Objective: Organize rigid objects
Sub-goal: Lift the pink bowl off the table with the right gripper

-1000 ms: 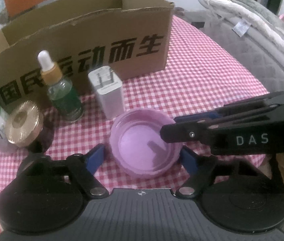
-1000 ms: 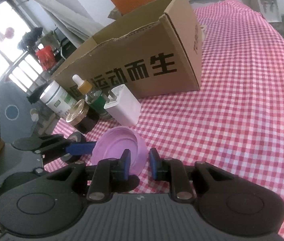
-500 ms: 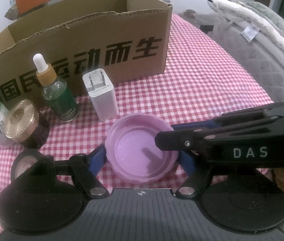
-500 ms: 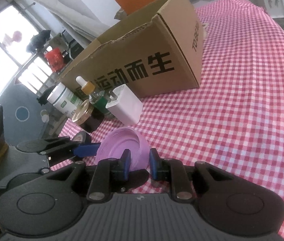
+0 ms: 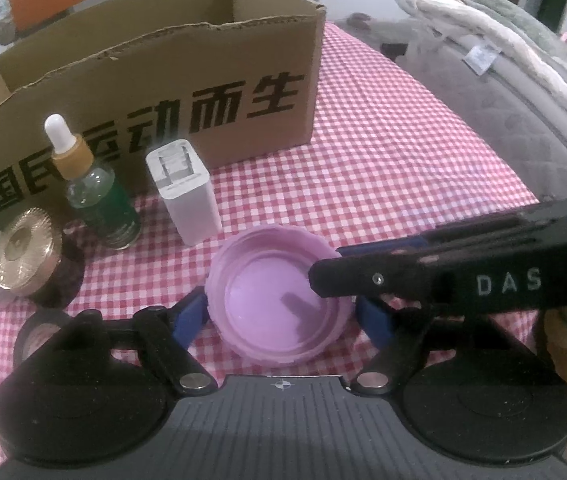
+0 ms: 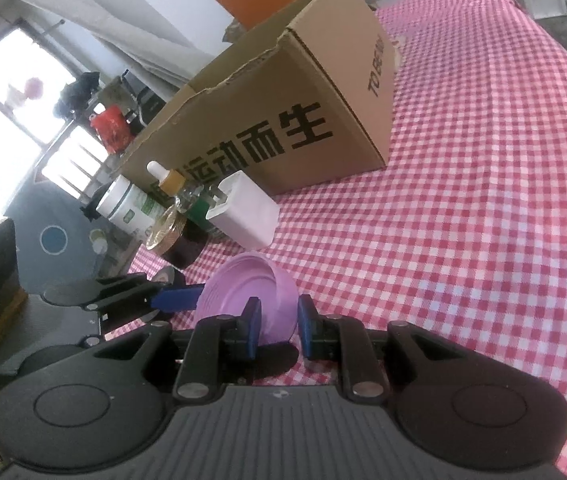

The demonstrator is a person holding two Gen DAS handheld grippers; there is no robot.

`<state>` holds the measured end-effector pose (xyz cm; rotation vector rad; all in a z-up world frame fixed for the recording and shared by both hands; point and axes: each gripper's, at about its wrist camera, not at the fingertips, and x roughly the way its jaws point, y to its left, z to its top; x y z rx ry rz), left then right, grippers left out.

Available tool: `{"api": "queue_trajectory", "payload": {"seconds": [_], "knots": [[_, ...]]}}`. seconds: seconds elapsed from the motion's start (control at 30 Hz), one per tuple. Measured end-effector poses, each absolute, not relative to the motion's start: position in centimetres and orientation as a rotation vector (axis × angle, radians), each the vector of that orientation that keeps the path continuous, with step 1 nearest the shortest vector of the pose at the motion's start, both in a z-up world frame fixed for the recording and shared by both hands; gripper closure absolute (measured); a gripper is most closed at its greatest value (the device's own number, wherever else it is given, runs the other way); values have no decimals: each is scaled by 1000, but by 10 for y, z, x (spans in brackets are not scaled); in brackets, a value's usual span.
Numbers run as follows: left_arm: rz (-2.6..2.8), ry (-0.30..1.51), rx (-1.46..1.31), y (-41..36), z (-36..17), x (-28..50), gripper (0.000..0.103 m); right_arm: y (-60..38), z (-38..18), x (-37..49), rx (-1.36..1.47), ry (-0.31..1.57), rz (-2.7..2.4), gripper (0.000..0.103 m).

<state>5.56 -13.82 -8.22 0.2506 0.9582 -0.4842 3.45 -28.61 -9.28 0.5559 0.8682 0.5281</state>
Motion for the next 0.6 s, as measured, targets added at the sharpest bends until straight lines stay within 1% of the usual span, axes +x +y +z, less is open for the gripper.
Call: {"api": "queue_trajectory", "payload": {"seconds": [0.1, 0.17, 0.53, 0.6], "knots": [[-522, 944, 263, -139, -84, 54, 15, -287, -91, 33, 549, 874, 523, 83], [-538, 932, 275, -141, -85, 53, 13, -287, -91, 33, 556, 881, 519, 84], [-616, 910, 312, -138, -86, 52, 13, -282, -85, 34, 527, 913, 471, 84], [-623, 902, 319, -137, -86, 50, 15, -280, -84, 35, 521, 917, 464, 84]]}}
